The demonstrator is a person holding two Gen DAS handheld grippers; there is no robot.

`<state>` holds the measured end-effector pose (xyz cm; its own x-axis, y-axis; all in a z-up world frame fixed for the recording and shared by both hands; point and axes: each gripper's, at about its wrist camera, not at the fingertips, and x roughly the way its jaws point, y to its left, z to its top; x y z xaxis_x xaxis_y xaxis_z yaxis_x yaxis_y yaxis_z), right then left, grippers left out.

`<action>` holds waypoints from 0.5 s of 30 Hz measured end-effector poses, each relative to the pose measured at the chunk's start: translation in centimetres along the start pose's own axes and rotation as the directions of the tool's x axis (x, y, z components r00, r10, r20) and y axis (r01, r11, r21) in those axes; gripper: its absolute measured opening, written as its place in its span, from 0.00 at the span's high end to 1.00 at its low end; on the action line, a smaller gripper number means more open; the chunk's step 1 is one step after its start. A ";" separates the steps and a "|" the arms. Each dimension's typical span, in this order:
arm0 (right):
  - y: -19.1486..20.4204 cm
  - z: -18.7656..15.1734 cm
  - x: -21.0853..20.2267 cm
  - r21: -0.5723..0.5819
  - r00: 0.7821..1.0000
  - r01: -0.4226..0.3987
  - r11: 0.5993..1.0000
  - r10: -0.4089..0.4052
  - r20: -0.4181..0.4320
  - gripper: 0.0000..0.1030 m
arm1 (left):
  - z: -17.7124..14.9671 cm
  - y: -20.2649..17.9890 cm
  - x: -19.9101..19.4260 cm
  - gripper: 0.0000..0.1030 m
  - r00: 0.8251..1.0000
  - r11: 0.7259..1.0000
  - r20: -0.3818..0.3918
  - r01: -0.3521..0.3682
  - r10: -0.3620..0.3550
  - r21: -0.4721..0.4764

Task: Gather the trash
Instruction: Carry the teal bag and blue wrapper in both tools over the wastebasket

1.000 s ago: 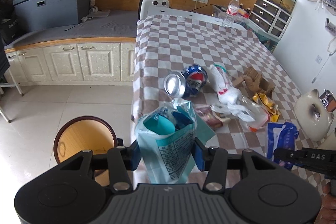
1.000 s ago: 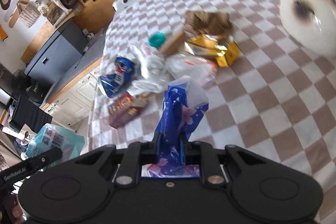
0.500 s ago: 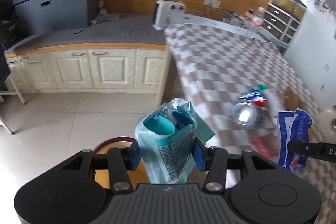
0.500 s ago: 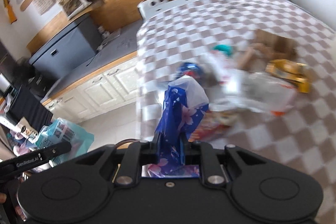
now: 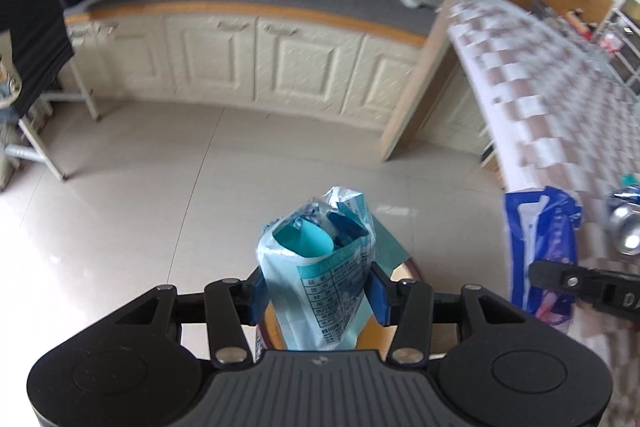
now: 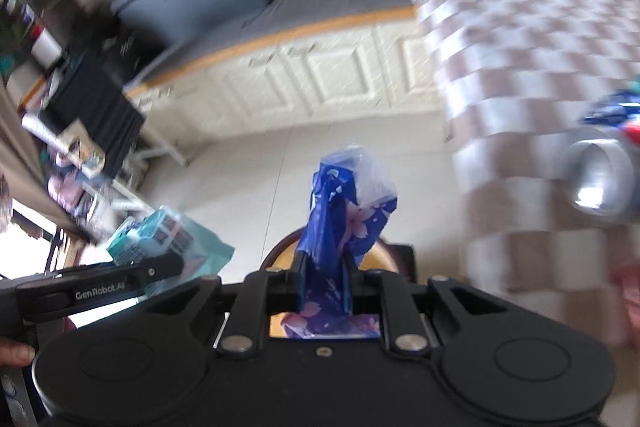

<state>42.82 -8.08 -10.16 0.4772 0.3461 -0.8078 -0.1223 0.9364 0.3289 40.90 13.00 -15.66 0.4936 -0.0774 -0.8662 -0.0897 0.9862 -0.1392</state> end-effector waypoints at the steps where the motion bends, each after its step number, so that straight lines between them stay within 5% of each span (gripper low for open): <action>1: 0.4 0.1 1.5 -0.008 1.000 -0.002 1.000 0.002 -0.026 0.83 | 0.0 0.4 1.0 0.52 1.000 1.000 -0.015 -0.006 0.006 -0.010; 7: 1.2 0.0 10.0 -0.019 0.985 -0.018 1.000 0.015 -0.174 0.83 | 0.1 1.5 7.4 0.52 0.993 0.998 -0.116 -0.034 0.028 -0.053; 15: -0.9 -2.2 19.7 0.036 0.937 0.014 0.999 -0.001 -0.350 0.82 | -1.5 2.4 15.2 0.52 0.966 0.991 -0.254 -0.079 0.049 -0.107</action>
<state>50.43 -1.96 -27.49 0.1421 0.3435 -0.9284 -0.0844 0.9387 0.3344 46.89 14.01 -29.94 0.2524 -0.0632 -0.9656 -0.2204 0.9679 -0.1209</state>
